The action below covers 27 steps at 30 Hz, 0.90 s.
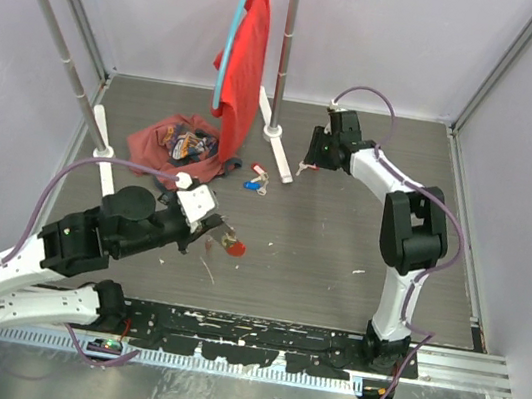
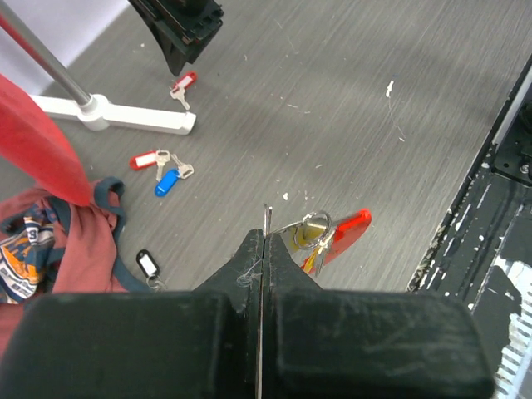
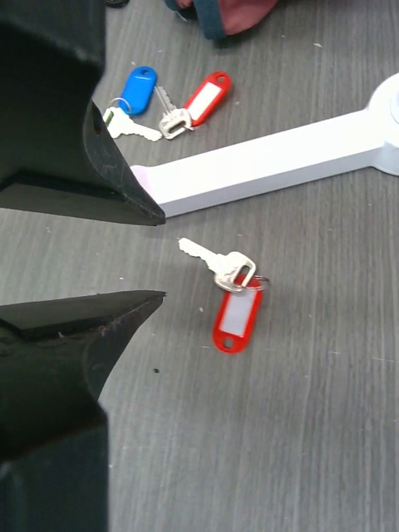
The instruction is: Put the keys on the keyring
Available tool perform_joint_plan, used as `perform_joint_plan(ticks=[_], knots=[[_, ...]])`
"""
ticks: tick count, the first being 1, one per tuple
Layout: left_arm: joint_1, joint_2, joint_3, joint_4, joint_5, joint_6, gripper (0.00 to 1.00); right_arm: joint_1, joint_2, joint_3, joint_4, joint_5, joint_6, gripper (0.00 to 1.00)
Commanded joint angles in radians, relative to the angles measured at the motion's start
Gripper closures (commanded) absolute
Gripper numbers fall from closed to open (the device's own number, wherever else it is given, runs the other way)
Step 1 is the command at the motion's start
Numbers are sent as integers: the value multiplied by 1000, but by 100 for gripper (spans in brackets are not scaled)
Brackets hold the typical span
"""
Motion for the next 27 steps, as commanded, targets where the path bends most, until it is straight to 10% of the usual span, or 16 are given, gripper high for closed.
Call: perform_joint_plan(ticks=[1, 27], knots=[[-2, 30, 79, -58, -1, -76, 100, -17, 36, 94, 48, -36, 17, 59], [-1, 104, 130, -144, 48, -114, 100, -43, 251, 271, 5, -80, -3, 66]])
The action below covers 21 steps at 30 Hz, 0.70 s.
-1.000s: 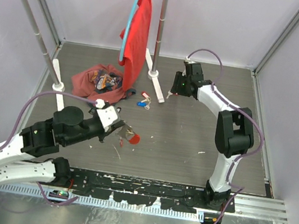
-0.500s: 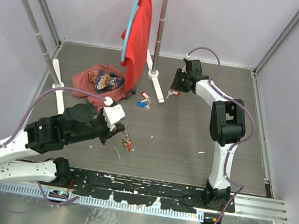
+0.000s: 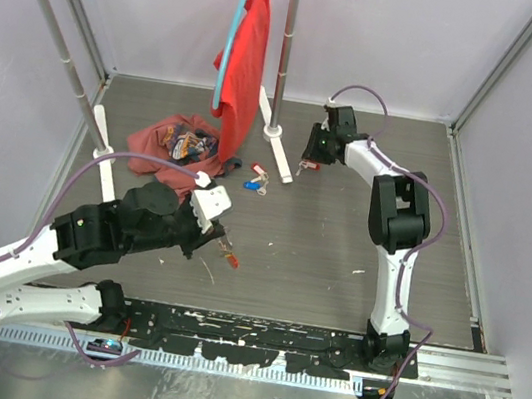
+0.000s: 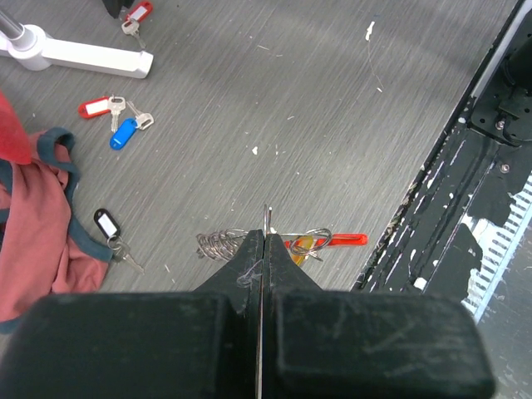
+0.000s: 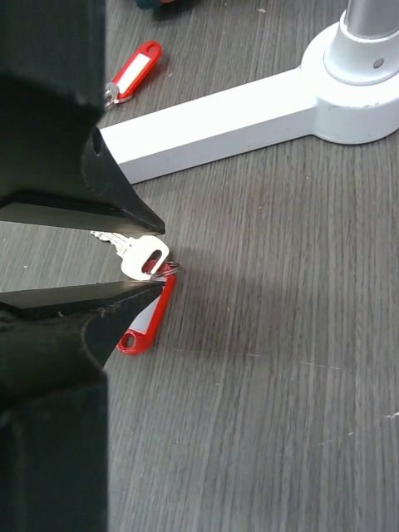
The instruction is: Put the keys on the keyring
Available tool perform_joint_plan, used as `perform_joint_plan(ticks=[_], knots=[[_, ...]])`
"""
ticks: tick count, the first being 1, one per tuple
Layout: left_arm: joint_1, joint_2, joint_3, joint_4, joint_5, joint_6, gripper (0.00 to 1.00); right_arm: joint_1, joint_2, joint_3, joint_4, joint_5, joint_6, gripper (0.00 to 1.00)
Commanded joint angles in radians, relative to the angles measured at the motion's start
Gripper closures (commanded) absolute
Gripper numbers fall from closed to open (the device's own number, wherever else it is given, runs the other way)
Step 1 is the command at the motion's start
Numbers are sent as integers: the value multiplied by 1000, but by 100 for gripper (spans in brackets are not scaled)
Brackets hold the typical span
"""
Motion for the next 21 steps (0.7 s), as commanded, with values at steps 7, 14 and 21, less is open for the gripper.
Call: perform_joint_plan(ticks=[7, 14, 21], knots=[[-1, -15, 36, 17, 12, -8, 100, -3, 23, 57, -1, -12, -6, 68], [-2, -8, 38, 13, 19, -5, 100, -4, 38, 66, 0, -29, -7, 74], [-2, -11, 39, 10, 19, -2, 100, -3, 49, 73, -1, -34, -6, 77]])
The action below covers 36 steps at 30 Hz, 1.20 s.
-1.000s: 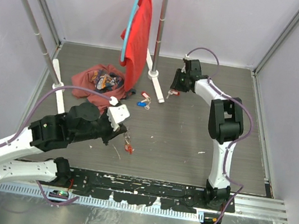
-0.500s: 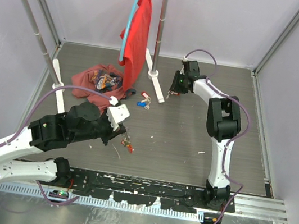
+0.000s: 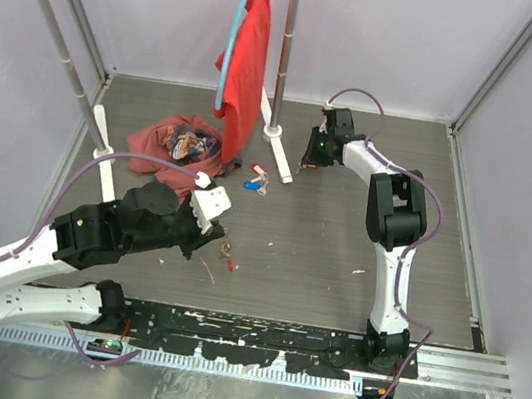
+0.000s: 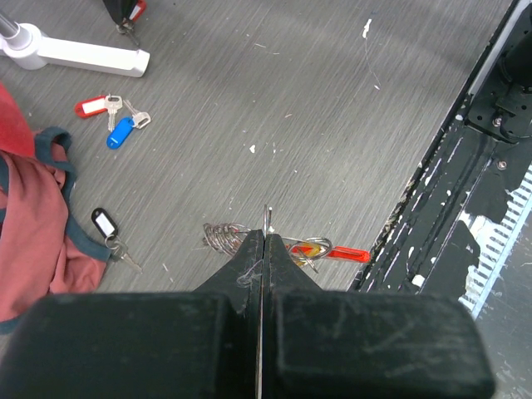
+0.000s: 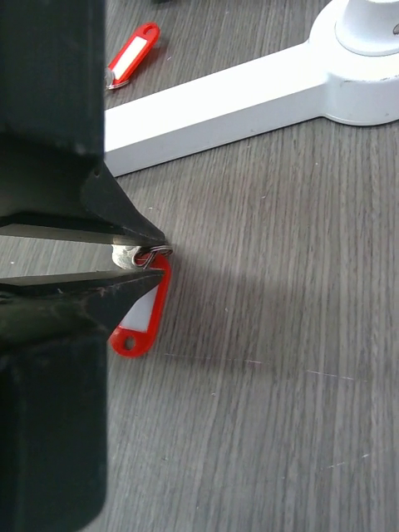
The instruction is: Put the keys on the keyring
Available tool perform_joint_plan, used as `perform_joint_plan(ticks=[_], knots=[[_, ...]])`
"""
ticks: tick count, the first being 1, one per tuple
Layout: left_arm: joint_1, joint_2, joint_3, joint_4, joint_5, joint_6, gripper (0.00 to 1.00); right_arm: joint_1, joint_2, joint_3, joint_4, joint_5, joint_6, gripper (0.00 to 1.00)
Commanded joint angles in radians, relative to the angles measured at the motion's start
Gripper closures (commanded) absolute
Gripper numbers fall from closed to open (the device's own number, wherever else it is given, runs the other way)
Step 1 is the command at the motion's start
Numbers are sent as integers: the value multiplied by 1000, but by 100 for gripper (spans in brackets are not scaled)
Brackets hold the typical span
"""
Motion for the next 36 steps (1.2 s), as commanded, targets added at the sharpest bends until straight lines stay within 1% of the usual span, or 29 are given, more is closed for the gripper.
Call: perform_joint_plan(ticks=[1, 4, 10, 16, 22, 26, 32, 36], knots=[[-2, -8, 39, 17, 10, -1, 100, -4, 5, 48, 20, -19, -2, 78], [-1, -8, 39, 16, 9, 1, 100, -4, 5, 49, 20, -20, -3, 83], [-1, -10, 43, 19, 9, -1, 100, -3, -11, 46, 26, -36, -17, 99], [-1, -11, 60, 20, 2, -16, 100, -5, -99, -12, 65, -86, -90, 99], [-1, 2, 77, 13, -4, -29, 100, -8, -270, -155, 143, -128, -150, 99], [-1, 8, 82, 26, 18, -39, 100, -9, -415, -254, 158, -137, -212, 99], [-1, 18, 87, 73, 38, -50, 100, -8, -629, -375, 114, -205, -294, 99], [-1, 41, 112, 89, 53, -39, 100, -9, -828, -467, 67, -280, -341, 99]])
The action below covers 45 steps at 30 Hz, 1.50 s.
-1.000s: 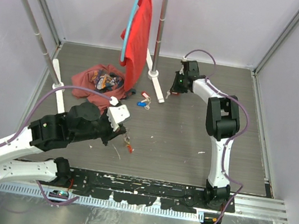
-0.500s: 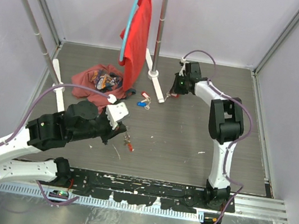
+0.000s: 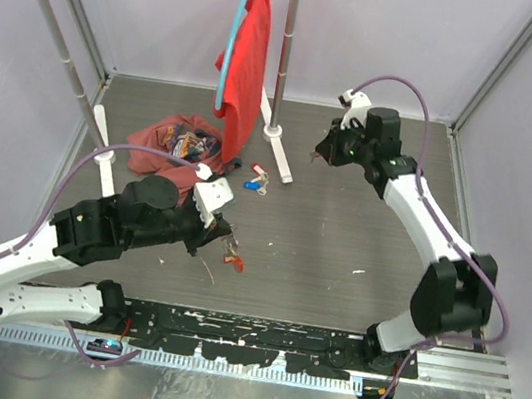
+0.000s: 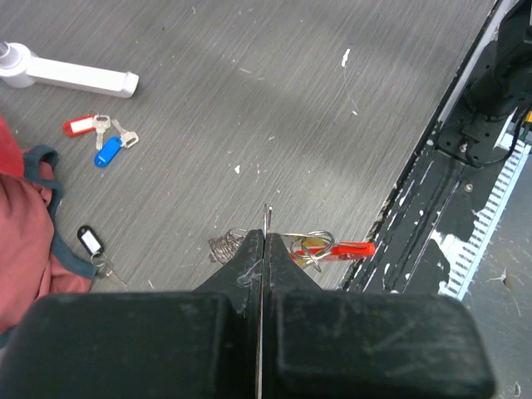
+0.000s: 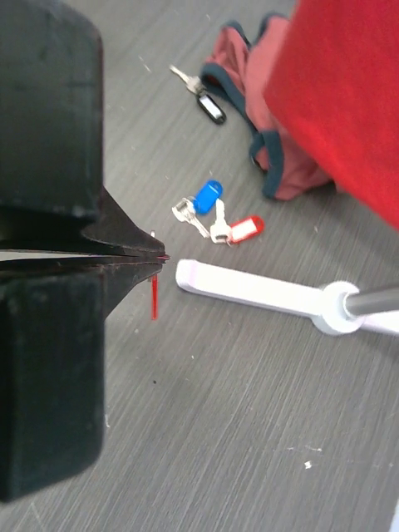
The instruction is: Put the keys on the keyring
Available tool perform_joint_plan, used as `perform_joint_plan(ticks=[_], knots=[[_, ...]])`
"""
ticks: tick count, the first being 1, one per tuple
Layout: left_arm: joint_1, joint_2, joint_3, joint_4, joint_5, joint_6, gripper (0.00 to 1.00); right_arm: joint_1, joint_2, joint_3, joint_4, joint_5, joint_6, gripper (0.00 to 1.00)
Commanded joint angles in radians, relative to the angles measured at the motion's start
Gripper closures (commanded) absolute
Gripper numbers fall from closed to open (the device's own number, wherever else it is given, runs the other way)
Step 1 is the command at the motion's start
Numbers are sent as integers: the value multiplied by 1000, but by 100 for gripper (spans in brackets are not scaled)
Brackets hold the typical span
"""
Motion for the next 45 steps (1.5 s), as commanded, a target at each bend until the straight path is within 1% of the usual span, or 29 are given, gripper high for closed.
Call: perform_joint_plan(ticks=[1, 6, 11, 17, 23, 27, 32, 34, 41, 45], knots=[[-1, 21, 66, 88, 30, 9, 100, -4, -214, -82, -36, -112, -89, 99], [-3, 52, 83, 148, 50, 66, 100, -4, -452, -153, -134, -227, -129, 99], [-2, 65, 71, 251, 82, 112, 100, -3, -644, -142, -278, -356, -208, 99], [-1, 58, 76, 343, 146, 165, 100, -4, -748, -85, -460, -533, -300, 99], [-1, 39, 85, 392, 247, 192, 100, -3, -782, -44, -545, -707, -328, 99], [-1, 36, 86, 403, 296, 192, 100, -4, -780, -30, -527, -783, -264, 99], [-2, 37, 76, 428, 303, 194, 100, -3, -812, -77, -388, -740, -103, 99], [-1, 42, 76, 433, 292, 192, 100, -3, -811, -91, -348, -735, -69, 99], [-2, 59, 87, 417, 264, 184, 100, 7, -768, -72, -295, -718, -64, 99], [-1, 63, 93, 385, 234, 173, 100, 54, -723, -56, -269, -688, -67, 99]])
